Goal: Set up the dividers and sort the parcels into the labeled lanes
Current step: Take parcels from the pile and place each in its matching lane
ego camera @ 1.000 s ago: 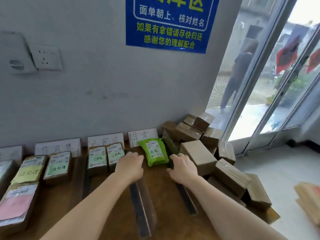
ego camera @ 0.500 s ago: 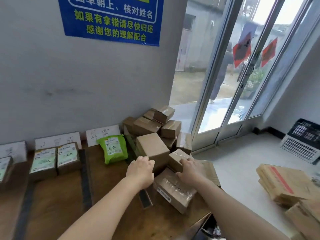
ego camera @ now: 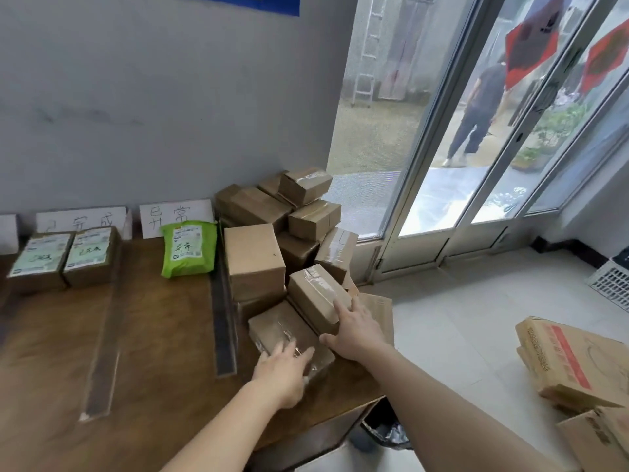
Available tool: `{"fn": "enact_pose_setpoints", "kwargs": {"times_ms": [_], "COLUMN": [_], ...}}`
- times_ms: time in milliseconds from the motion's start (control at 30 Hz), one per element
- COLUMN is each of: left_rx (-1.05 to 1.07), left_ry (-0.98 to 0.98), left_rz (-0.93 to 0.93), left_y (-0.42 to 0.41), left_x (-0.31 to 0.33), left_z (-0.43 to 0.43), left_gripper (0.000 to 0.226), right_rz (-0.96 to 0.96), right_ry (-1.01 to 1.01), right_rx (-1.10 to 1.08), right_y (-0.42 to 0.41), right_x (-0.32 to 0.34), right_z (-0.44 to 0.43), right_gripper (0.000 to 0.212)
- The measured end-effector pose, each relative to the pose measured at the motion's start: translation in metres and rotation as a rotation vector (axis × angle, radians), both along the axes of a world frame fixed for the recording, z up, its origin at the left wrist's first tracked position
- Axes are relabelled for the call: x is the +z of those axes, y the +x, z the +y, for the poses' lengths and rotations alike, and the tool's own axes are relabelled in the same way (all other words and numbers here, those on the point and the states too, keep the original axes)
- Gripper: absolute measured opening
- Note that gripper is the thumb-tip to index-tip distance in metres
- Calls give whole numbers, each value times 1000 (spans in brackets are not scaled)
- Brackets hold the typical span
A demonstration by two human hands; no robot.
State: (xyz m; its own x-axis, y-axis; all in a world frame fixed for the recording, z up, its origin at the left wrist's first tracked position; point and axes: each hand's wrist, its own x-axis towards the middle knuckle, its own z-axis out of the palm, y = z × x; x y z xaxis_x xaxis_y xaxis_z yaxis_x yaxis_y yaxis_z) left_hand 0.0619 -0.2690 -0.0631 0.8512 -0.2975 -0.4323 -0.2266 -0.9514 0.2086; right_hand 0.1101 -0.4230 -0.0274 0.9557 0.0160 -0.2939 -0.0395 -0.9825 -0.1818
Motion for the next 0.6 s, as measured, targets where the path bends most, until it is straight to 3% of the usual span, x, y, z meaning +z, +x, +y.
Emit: {"fn": "enact_pose_setpoints", "kwargs": {"times_ms": [200,400,500,600], "left_rx": [37,159,183,218], "left_ry": [-4,-3,43,-28], "left_rz": [-21,-203,-150,-33], "left_y": [-9,-22,-28,-32], "left_x": [2,1,-9,-15], "left_z": [1,-3,-7,-9], "left_gripper": [47,67,80,77], "right_rz": [-139,-221,-189,-193], "right_ry": [23,10,97,211], "right_rx": [-35,-119,-194,-275], "right_y": [10,11,4,-9], "right_x": [-20,-25,-23,-26], "right_z": [0,7,7,5], "right_gripper": [67,77,83,88]}}
